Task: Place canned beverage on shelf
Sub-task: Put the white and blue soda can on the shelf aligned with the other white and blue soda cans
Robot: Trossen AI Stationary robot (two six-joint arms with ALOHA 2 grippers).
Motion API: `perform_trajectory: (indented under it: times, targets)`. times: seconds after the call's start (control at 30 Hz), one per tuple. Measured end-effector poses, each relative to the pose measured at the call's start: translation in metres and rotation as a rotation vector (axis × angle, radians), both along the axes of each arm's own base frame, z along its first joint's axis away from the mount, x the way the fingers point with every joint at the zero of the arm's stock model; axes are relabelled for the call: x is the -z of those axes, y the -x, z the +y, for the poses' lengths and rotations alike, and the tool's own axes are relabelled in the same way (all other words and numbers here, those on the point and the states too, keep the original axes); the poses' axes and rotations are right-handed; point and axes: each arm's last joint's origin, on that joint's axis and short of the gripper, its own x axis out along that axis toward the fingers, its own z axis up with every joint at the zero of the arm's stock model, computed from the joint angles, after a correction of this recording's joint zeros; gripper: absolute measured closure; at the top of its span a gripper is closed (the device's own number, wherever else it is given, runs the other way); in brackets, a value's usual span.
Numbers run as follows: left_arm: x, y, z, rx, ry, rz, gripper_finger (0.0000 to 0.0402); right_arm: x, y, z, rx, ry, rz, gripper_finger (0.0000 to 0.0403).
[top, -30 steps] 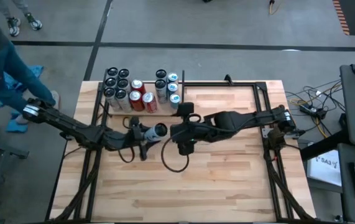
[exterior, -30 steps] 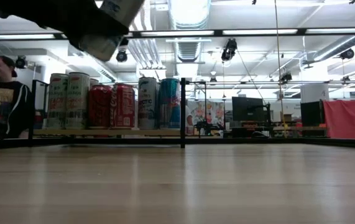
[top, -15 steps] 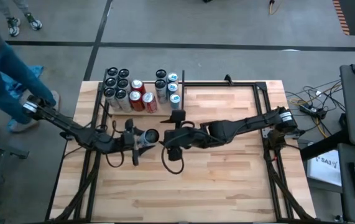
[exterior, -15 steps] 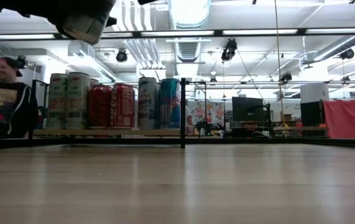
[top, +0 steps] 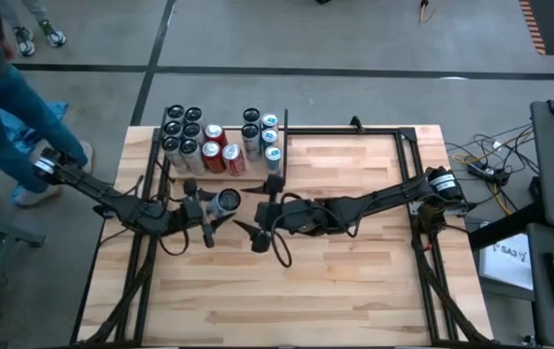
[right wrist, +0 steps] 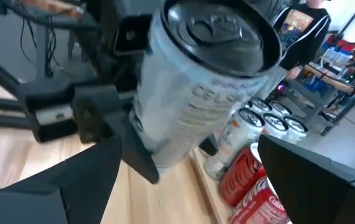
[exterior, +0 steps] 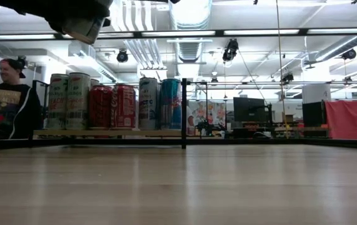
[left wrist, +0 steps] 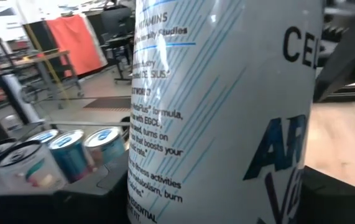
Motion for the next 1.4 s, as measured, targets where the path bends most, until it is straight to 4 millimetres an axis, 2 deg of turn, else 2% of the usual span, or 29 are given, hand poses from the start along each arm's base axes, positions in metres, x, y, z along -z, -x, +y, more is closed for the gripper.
perform_trajectory:
  times: [0.2, 0.43, 0.6, 0.8, 1.0, 1.13, 1.3, 1.4]
  targets:
    - [0.003, -0.001, 0.0, -0.027, -0.009, 0.016, 0.0173, -0.006, -0.002, -0.001, 0.006, -0.071, -0.087, 0.0038]
    - [0.005, -0.005, -0.001, -0.048, -0.011, 0.012, 0.0173, -0.013, -0.007, -0.011, -0.103, -0.22, -0.2, 0.0038]
    - [0.004, -0.007, -0.002, -0.051, -0.013, 0.016, 0.0173, -0.016, -0.008, -0.017, -0.094, -0.215, -0.23, 0.0038]
    - [0.001, -0.011, -0.004, -0.052, -0.013, -0.012, 0.0173, -0.018, -0.009, -0.025, -0.172, -0.251, -0.248, 0.0038]
    - [0.002, -0.017, -0.005, -0.062, -0.002, -0.043, 0.0173, -0.019, -0.009, -0.024, -0.192, -0.238, -0.256, 0.0041]
    - [0.003, -0.021, -0.007, -0.063, 0.002, -0.051, 0.0173, -0.019, -0.009, -0.025, -0.192, -0.25, -0.258, 0.0075]
    - [0.005, -0.023, -0.008, -0.063, 0.003, -0.05, 0.0173, -0.018, -0.009, -0.025, -0.184, -0.257, -0.252, 0.015]
    - [0.004, -0.024, -0.008, -0.063, 0.007, -0.054, 0.0155, -0.018, -0.009, -0.025, -0.185, -0.26, -0.253, 0.0159]
